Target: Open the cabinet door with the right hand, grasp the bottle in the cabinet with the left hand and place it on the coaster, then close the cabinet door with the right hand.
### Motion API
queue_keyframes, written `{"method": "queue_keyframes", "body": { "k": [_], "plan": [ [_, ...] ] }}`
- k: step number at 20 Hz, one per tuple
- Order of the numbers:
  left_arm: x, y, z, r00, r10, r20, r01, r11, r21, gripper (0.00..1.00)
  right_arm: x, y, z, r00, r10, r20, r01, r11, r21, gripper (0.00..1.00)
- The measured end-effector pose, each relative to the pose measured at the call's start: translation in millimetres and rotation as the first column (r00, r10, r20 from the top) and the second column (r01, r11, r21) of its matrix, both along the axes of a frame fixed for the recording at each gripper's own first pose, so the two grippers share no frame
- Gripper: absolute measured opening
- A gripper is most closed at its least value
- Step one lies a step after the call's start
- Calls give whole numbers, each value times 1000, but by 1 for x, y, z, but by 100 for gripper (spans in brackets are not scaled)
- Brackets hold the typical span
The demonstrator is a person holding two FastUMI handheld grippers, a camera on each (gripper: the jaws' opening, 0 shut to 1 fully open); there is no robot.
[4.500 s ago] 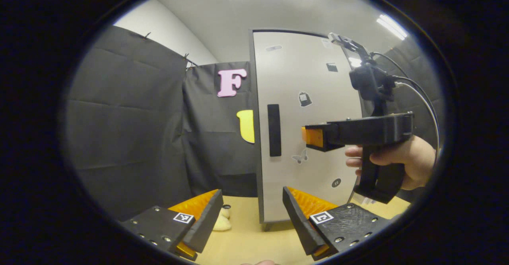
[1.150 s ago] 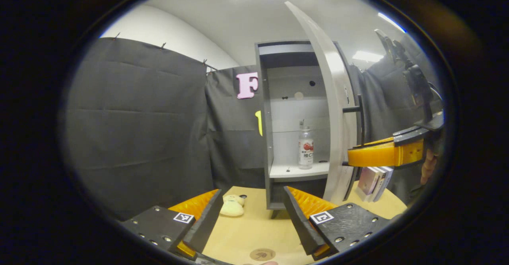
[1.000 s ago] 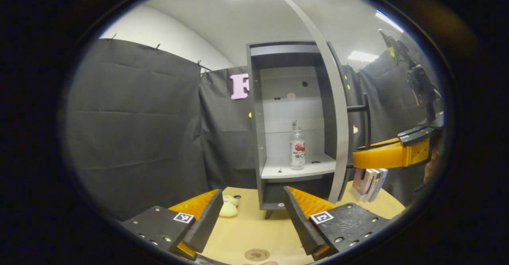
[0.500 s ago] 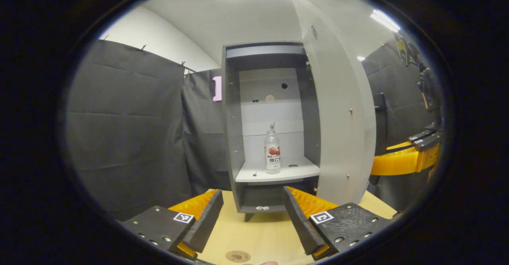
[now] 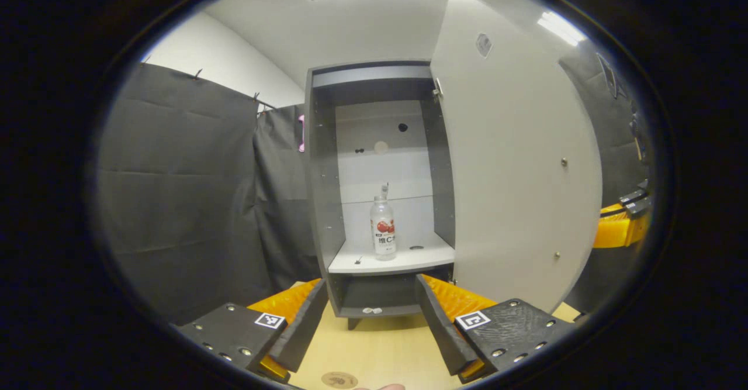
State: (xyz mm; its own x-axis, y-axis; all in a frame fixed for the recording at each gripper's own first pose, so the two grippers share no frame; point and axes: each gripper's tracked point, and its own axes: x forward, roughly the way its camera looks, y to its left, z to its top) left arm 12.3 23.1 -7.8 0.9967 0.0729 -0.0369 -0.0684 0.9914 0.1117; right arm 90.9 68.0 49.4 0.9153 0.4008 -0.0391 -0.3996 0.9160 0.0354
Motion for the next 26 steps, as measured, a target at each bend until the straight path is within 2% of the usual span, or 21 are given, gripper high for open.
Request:
{"method": "queue_keyframes", "body": {
  "k": [2,3,6,8,11,12,13,14,15,16,17,18,21,22,24,26],
  "plan": [
    [12,-5,-2,1000,-8,-6,8,1000,8,86,-7,-14,2,999,-49,3,49,999,20,24],
    [17,-7,-2,1000,-12,-8,12,1000,12,90,-11,-21,4,998,-64,-1,64,997,37,25],
    [39,-11,4,1000,-24,-1,24,999,22,90,-37,-17,1,999,-23,-44,29,990,135,24],
    [58,-16,9,999,-46,7,46,999,26,90,-56,-18,-7,999,-7,-54,15,990,143,25],
    [91,-14,20,998,-61,29,60,998,32,90,-86,-31,-20,997,-70,-10,71,996,54,36],
    [103,-15,22,997,-66,36,65,997,34,86,-94,-29,-26,996,-91,-10,91,996,22,38],
    [115,-14,22,997,-65,39,63,997,39,90,-101,-33,-27,993,-115,-7,115,993,-4,43],
    [126,-13,20,997,-69,39,67,997,50,86,-100,-37,-21,991,-136,7,136,991,-14,50],
    [137,-12,18,997,-66,36,64,996,63,90,-95,-44,-13,985,-168,27,168,986,-11,67],
    [150,-12,15,997,-67,30,65,995,70,86,-87,-53,-10,977,-207,46,207,978,-5,72],
    [162,-14,12,997,-78,24,76,994,74,87,-86,-60,-9,973,-226,56,226,974,4,82],
    [174,-16,9,996,-85,24,83,994,75,90,-82,-62,-14,971,-233,42,233,972,11,83],
    [208,-12,10,995,-89,48,84,992,96,90,-86,-65,-19,966,-260,11,260,965,24,93],
    [219,-10,11,995,-85,54,79,991,108,86,-87,-65,-19,962,-273,10,273,962,17,95],
    [243,-5,10,993,-93,74,85,991,101,86,-90,-65,-18,957,-289,8,289,957,-10,96],
    [263,-3,3,991,-112,70,107,992,71,90,-96,-71,-9,949,-315,24,315,949,-12,96]
  ]
}}
